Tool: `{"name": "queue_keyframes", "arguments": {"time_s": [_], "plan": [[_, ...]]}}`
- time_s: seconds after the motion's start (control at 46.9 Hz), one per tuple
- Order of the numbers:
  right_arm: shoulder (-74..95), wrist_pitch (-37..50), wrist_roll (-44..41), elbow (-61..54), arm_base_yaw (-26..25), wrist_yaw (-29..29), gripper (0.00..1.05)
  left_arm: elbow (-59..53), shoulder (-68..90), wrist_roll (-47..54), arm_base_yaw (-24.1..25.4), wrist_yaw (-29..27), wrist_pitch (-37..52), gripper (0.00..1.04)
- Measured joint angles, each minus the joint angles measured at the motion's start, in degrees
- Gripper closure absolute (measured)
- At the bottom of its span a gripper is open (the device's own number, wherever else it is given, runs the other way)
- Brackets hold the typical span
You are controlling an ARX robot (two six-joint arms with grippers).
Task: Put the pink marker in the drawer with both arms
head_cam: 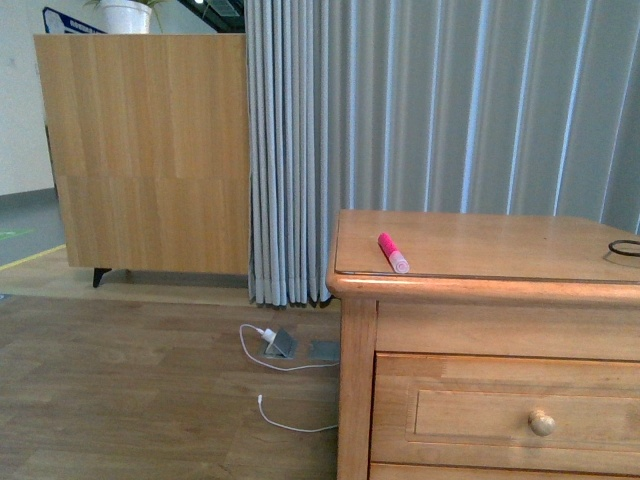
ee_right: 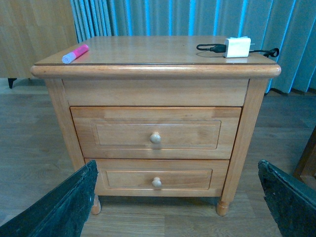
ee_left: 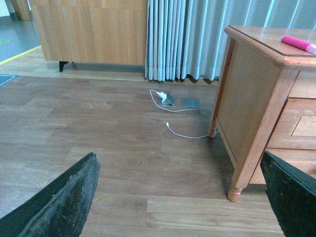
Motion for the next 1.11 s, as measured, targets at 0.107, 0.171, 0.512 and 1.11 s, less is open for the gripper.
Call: {"name": "queue_keyframes", "arguments": {"time_s": [0.107,0.171,0.512,1.11], "plan": [[0.0,0.0,0.0,0.0,0.0,0.0,0.08,0.0,0.0,0.0,0.0,0.0,0.0,0.06],[0.0,0.0,0.0,0.0,0.0,0.0,0.08,0.0,0.0,0.0,0.0,0.0,0.0,0.06],[0.0,0.0,0.0,0.0,0.0,0.0,0.08,0.0,0.0,0.0,0.0,0.0,0.0,0.06],[0.0,0.0,0.0,0.0,0.0,0.0,0.08,0.0,0.0,0.0,0.0,0.0,0.0,0.06]]}}
